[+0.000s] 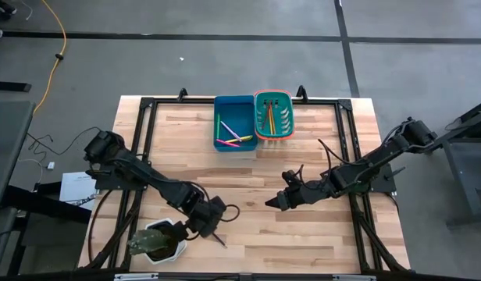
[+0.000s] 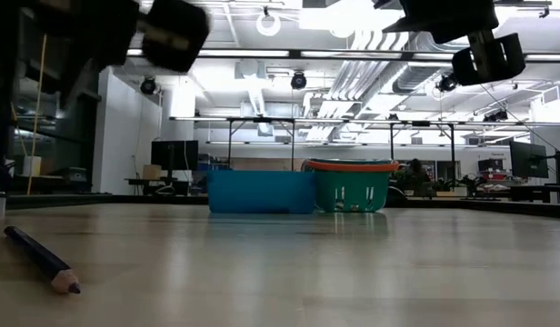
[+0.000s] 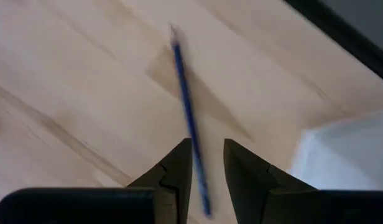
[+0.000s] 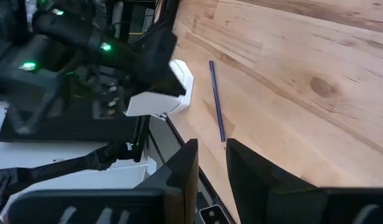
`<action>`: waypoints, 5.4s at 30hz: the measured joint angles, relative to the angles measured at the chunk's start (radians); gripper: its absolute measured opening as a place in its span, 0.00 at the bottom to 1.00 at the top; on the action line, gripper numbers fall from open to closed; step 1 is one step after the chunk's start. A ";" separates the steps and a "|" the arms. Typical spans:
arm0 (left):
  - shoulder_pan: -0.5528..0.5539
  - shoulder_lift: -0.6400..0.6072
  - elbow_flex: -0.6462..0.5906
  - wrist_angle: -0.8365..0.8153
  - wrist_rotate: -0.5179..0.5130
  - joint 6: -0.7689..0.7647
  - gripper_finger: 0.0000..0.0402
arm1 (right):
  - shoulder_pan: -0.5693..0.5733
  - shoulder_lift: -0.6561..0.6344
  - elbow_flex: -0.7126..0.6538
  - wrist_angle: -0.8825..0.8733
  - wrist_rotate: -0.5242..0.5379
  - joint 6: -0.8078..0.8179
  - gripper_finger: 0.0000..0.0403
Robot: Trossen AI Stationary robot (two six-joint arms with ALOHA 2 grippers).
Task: Sort pens & pencils
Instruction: Put the blue pencil into the green bin
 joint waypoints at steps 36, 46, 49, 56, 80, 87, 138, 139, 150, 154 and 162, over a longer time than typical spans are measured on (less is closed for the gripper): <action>0.175 0.048 0.123 -0.074 -0.127 0.403 0.20 | -0.002 -0.001 0.000 -0.014 -0.012 0.013 0.19; 0.303 0.047 0.123 -0.106 -0.126 0.082 0.20 | -0.039 -0.001 0.000 -0.015 -0.018 -0.003 0.19; 0.322 0.041 0.123 -0.115 -0.113 0.012 0.20 | -0.060 -0.001 0.000 -0.015 -0.043 -0.021 0.19; 0.319 0.038 0.123 -0.146 -0.107 -0.112 0.20 | -0.109 -0.001 0.000 -0.014 -0.083 -0.065 0.19; 0.310 0.039 0.242 -0.188 -0.141 -1.188 0.20 | -0.573 -0.298 0.000 -0.509 -0.647 -0.947 0.19; 0.245 0.039 0.254 -0.177 -0.170 -1.505 0.20 | -0.678 -0.386 0.000 -0.625 -0.688 -1.087 0.19; 0.044 0.191 0.254 -0.044 -0.088 -2.307 0.20 | -0.755 -0.420 0.000 -0.765 -0.977 -1.357 0.19; 0.044 0.191 0.254 -0.048 -0.088 -2.305 0.20 | -0.755 -0.420 0.000 -0.766 -0.977 -1.357 0.19; 0.043 0.191 0.254 -0.129 -0.081 -2.300 0.20 | -0.755 -0.420 0.000 -0.778 -0.977 -1.365 0.19; 0.043 0.191 0.254 -0.156 -0.076 -2.300 0.20 | -0.755 -0.420 0.000 -0.778 -0.977 -1.365 0.19; 0.043 0.191 0.238 -0.176 -0.054 -2.303 0.20 | -0.755 -0.420 0.000 -0.778 -0.977 -1.365 0.19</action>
